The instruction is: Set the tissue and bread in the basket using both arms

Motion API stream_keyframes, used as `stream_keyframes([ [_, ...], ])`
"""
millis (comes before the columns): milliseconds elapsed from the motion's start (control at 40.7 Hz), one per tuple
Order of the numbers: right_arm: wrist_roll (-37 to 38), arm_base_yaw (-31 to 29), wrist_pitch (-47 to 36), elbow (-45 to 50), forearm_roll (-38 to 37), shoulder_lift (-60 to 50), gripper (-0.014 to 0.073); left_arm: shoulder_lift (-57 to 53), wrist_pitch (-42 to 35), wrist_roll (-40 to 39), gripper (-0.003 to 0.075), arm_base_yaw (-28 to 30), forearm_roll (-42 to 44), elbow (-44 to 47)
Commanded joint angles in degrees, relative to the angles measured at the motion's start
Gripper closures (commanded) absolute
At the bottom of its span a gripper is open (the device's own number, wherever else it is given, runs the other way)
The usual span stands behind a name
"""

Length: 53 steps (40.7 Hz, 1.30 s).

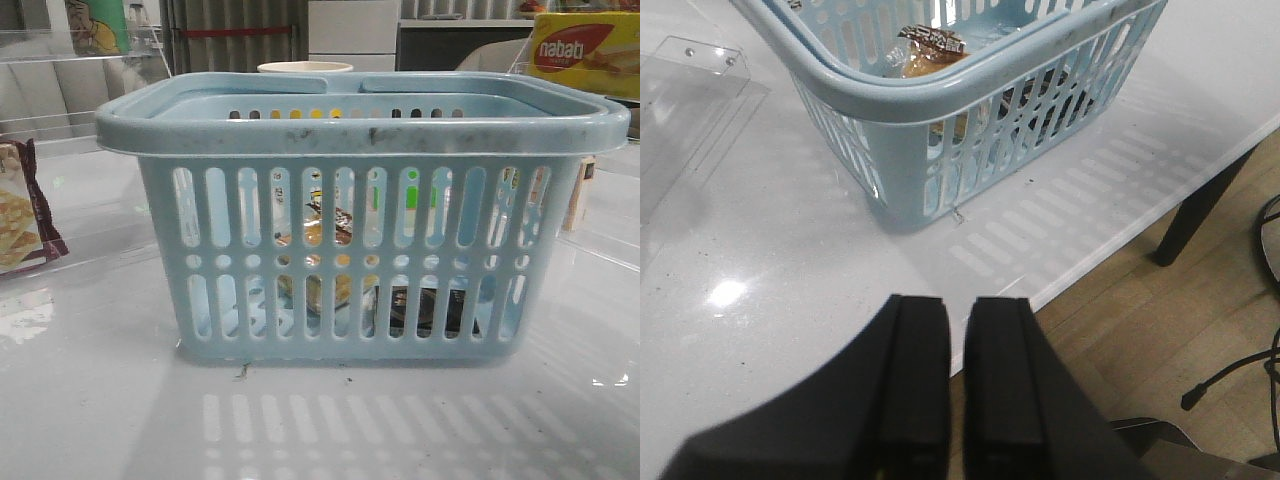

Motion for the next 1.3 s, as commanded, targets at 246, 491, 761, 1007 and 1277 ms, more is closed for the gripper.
stream_keyframes([
  [246,-0.3,-0.1,-2.6,-1.4,-0.7,-0.1,0.0537,0.0,-3.6,-0.5,0.0629,-0.1,-0.5,-1.6],
  [491,-0.3,-0.1,-2.6,-1.4,-0.7,-0.1,0.0537,-0.3,-3.6,-0.5,0.0629,-0.1,-0.5,-1.6],
  [761,-0.3,-0.1,-2.7,-1.4,-0.7,-0.1,0.0537,-7.3,-11.1,-0.3,0.0629,10.4,0.8,2.1],
  [1007,-0.3,-0.1,-2.7,-1.4,-0.7,-0.1,0.0537,-20.9,-32.5,-0.3,0.0629,22.5,2.0,18.5],
  [1277,-0.3,-0.1,-2.7,-1.4,-0.7,-0.1,0.0537,-30.3,-43.4,-0.3,0.0629,28.8,2.0,34.0],
])
